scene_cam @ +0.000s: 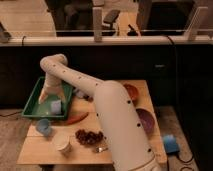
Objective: Place sponge in tray
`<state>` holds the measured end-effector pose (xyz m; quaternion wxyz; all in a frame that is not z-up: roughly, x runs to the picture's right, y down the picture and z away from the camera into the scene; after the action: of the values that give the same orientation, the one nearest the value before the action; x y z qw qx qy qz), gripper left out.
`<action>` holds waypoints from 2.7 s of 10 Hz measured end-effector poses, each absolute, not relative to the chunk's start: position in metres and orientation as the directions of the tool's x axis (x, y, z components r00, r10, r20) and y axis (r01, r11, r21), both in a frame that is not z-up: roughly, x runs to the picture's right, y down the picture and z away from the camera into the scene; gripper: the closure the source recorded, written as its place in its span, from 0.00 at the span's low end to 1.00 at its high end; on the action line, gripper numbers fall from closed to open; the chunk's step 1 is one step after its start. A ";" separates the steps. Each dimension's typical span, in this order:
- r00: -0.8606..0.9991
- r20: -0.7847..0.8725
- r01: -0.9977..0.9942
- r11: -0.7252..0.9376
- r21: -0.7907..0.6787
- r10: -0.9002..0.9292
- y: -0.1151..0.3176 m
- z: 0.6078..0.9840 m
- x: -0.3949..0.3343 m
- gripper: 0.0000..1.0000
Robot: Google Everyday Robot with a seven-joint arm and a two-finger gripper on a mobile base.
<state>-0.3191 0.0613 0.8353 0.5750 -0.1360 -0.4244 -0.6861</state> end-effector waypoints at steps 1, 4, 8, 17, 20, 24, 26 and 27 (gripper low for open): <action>-0.302 0.675 0.904 0.022 0.426 -0.673 0.062 0.835 -0.319 0.20; -0.300 0.677 0.903 0.029 0.429 -0.672 0.063 0.835 -0.320 0.20; -0.294 0.685 0.906 0.034 0.422 -0.667 0.065 0.835 -0.322 0.20; -0.292 0.691 0.910 0.030 0.413 -0.662 0.067 0.835 -0.326 0.20; -0.291 0.691 0.910 0.030 0.413 -0.662 0.067 0.835 -0.326 0.20; -0.291 0.691 0.910 0.031 0.413 -0.661 0.067 0.836 -0.326 0.20; -0.291 0.691 0.910 0.031 0.412 -0.661 0.067 0.836 -0.326 0.20; -0.291 0.692 0.911 0.031 0.412 -0.661 0.067 0.836 -0.326 0.20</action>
<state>-0.3256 0.0674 0.8359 0.5773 -0.1460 -0.4268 -0.6807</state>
